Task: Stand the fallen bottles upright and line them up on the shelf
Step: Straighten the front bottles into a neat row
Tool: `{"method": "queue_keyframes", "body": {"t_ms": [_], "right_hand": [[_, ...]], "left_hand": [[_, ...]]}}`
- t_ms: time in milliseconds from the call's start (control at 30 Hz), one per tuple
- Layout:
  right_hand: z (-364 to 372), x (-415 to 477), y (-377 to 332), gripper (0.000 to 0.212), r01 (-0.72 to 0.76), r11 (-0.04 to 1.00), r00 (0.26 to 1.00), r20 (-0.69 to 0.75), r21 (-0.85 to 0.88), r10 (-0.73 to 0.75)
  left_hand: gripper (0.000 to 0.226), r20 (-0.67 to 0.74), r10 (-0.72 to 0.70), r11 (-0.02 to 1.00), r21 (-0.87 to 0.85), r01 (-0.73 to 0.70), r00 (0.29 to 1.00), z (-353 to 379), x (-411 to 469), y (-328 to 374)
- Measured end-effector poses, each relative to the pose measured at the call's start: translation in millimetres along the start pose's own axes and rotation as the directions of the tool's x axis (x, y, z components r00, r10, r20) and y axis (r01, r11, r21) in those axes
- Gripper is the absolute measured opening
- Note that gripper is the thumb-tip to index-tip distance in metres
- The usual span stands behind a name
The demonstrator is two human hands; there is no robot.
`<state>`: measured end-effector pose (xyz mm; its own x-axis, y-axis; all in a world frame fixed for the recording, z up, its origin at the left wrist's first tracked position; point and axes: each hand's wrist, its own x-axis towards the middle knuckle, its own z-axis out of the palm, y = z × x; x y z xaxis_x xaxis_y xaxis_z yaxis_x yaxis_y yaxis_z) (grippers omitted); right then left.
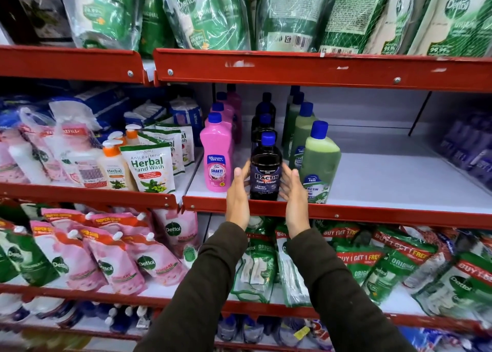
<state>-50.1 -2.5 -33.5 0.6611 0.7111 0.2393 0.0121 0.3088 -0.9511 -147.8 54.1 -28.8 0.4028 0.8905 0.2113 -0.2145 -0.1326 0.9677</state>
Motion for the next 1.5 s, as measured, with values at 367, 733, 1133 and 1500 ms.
{"method": "queue_keyframes", "body": {"t_ms": [367,733,1133,1500], "right_hand": [[31.8,-51.1,30.6,0.029,0.304,0.944,0.927,-0.189,-0.126,-0.323],[117.0,7.5,25.9,0.06,-0.098,0.995,0.985,0.14,0.002,0.097],[111.7,-11.2,33.2,0.044,-0.026,0.999,0.996,0.083,-0.024,0.028],[115.1,-32.0,38.7,0.046,0.073,0.997,0.997,0.021,-0.036,-0.072]], "left_hand": [[0.06,-0.264,0.167,0.983,-0.029,-0.181,0.95,-24.1,-7.1,-6.3],[0.061,-0.041,-0.013,0.999,-0.046,0.011,0.999,-81.8,41.8,17.5],[0.061,-0.076,-0.003,1.0,-0.03,0.001,0.997,-109.4,25.2,10.6],[0.054,-0.117,0.102,0.995,0.031,-0.099,0.988,-109.1,13.0,0.8]]}}
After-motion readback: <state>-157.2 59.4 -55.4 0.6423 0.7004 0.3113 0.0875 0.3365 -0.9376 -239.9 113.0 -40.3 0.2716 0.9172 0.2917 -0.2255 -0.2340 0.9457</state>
